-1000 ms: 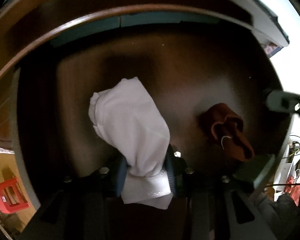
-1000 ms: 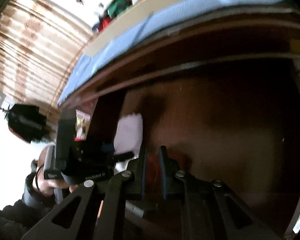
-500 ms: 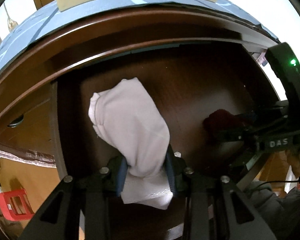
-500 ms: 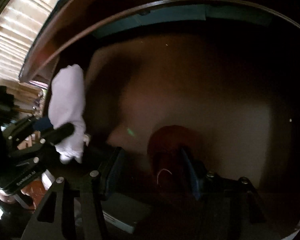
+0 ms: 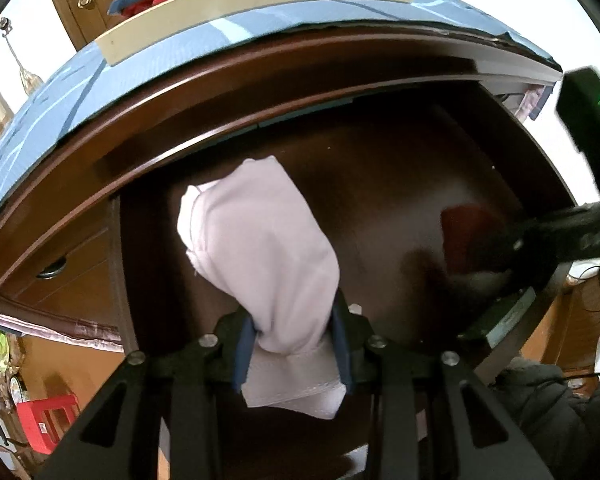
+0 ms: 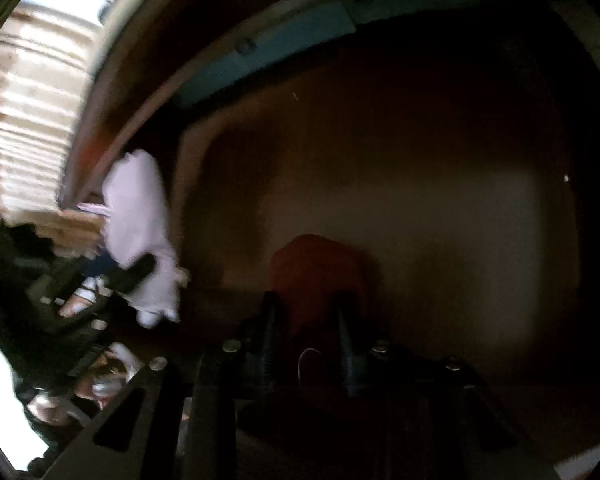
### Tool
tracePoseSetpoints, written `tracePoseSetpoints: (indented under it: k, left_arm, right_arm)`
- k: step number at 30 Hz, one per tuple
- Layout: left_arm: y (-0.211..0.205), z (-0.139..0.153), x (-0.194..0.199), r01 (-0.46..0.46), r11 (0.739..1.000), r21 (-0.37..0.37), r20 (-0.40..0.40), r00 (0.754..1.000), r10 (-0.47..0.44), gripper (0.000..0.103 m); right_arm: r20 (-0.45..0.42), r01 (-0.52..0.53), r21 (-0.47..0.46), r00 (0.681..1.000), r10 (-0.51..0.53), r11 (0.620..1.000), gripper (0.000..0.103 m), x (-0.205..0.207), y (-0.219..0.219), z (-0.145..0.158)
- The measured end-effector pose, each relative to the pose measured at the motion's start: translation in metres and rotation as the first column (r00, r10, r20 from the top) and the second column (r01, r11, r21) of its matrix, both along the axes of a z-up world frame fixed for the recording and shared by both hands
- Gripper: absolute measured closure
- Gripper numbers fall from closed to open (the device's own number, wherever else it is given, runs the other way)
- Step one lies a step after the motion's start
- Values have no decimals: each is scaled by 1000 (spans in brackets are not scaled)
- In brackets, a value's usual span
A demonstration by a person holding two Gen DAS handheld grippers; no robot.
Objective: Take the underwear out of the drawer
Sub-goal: 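Lift the pink underwear with the left gripper while the right grasps the dark red sock, then carry the pink underwear and dark red sock up toward the white tray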
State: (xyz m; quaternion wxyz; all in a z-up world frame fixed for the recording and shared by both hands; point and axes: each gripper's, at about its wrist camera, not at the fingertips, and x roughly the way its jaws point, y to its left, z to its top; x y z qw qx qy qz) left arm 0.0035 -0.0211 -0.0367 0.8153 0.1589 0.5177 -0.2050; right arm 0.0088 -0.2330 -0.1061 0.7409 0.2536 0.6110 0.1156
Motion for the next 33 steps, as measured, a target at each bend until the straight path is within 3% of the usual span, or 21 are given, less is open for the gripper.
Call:
tracePoseSetpoints:
  k: [7,11,15,20,33]
  left_arm:
    - [-15,19,-7,9,999,-39,53,999,-7,70]
    - [-25,26,-10,24,996,-82,68,998,-19,70]
    - [-30,31,-9,34,993,-112,72,997,-26,70]
    - [-30,40,-3,28,988,-150,79,997,-17,70]
    - [-35,67,5,36,982,-185,148,989,-9,70]
  right_arm:
    - [226,51,29,973,-56,998,74,-17,-12,67]
    - [313,71,31,947,-77,997,74,-27,-17,89]
    - [345,82,39,934,-90,996,74,-32,-26,104]
    - [362,110,59,924,-124,992,74,-30,-13,101]
    - [447,125,98,881,-156,987,74,-39,-18,136]
